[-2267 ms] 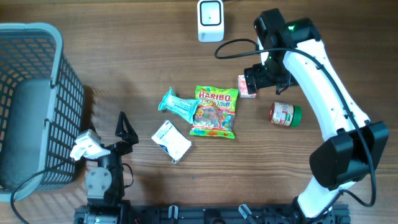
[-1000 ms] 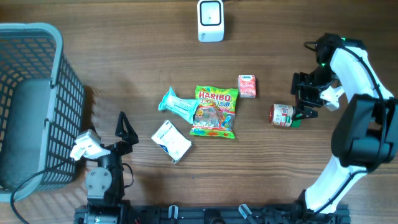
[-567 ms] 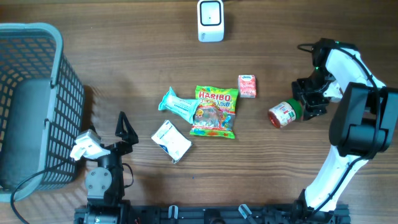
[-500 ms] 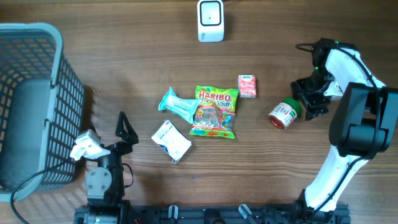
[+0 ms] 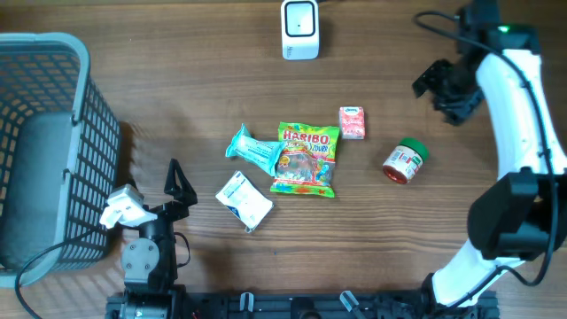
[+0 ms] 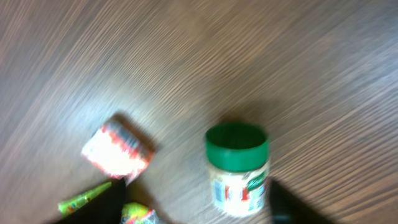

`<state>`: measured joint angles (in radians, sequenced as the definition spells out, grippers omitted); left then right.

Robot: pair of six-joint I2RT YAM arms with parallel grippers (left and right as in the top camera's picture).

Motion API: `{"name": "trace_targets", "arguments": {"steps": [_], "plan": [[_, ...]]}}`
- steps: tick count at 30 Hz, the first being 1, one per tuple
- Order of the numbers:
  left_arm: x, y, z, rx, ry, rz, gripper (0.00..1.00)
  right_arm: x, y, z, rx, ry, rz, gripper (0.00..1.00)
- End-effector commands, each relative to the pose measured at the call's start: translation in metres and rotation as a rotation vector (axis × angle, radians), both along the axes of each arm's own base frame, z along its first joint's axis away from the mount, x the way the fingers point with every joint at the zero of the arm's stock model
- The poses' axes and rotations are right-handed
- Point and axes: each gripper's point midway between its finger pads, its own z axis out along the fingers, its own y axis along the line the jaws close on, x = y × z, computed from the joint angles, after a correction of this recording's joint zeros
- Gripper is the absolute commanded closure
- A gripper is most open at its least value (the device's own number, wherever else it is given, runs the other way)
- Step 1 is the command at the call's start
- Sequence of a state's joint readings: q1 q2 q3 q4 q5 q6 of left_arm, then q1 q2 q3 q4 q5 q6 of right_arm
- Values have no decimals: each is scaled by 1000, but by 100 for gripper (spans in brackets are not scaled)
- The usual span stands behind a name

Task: Scan the item barcode
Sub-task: 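Regrasp the canister from above with the right gripper and lift it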

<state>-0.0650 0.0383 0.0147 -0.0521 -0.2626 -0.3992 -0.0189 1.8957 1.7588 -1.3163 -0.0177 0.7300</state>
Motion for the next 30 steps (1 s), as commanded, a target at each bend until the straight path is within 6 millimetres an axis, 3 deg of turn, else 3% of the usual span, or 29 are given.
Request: {"name": "trace_targets", "arguments": {"steps": [1,2,5,8,11,19,24,26,30], "plan": [[0,1,-2,-6,-2,1,0,-3,35,-10,-15,33,120,12],[0,1,-2,-6,-2,1,0,-6,39,-13,-30,51,162,0],[0,1,-2,-6,-2,1,0,-14,29,-24,-111,121,244,0],[0,1,-2,-6,-2,1,0,-22,17,-49,-181,238,276,0],[0,1,-2,-6,-2,1,0,-42,5,-76,-241,409,215,0],[0,1,-2,-6,-2,1,0,-61,0,-114,-289,576,97,0],[0,1,-2,-6,-2,1,0,-78,-11,-147,-389,722,43,15],[0,1,-2,-6,-2,1,0,-90,-16,-161,-421,776,35,15],[0,1,-2,-6,-2,1,0,-131,-12,-195,-404,840,-42,23]]}}
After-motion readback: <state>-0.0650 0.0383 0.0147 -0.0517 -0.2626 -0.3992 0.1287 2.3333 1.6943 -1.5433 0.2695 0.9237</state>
